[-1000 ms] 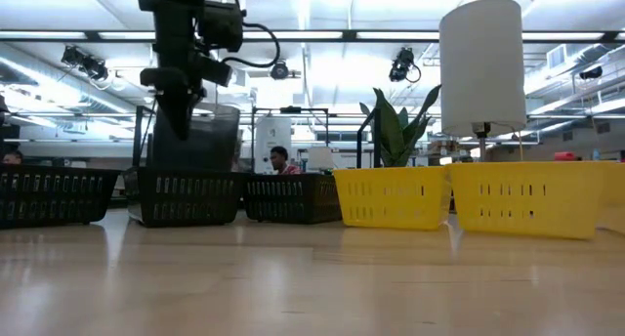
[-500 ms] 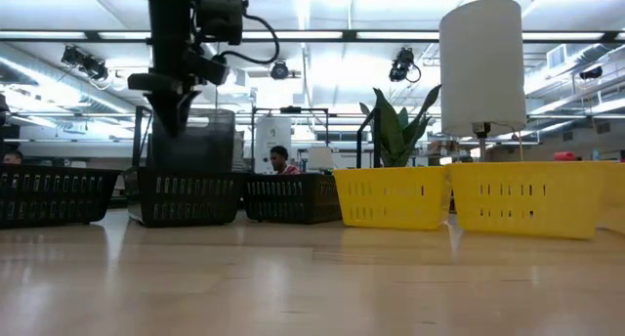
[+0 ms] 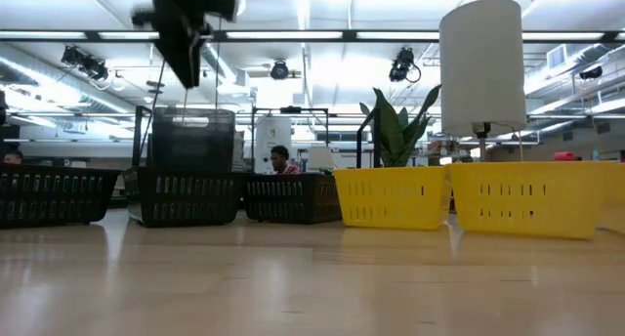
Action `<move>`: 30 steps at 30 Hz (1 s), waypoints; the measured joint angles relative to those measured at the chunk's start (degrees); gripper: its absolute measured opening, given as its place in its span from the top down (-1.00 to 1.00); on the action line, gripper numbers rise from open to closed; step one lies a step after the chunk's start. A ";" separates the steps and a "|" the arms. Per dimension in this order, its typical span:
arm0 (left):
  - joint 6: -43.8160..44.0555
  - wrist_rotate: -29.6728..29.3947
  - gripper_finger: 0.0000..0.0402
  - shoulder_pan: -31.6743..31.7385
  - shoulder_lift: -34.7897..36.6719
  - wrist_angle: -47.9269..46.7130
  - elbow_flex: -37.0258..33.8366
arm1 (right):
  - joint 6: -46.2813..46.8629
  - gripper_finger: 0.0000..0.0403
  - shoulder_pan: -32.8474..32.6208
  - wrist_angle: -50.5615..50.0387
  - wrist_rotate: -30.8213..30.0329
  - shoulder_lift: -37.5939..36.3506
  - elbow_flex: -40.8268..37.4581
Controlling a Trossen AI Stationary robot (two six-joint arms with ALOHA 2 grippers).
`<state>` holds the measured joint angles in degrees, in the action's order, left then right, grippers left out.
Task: Stack baskets on shelf by color
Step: Stack the left black basket on top of the middle black basket
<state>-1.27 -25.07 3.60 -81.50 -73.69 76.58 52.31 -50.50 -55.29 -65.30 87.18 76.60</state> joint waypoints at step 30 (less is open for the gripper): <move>57.94 22.82 -0.09 -25.55 -0.59 13.87 -23.82 | -4.16 0.39 0.43 3.27 -0.02 -0.02 0.00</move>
<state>56.67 -2.25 -21.94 -82.08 -59.82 52.76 48.15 -50.07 -52.02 -65.32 87.15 76.60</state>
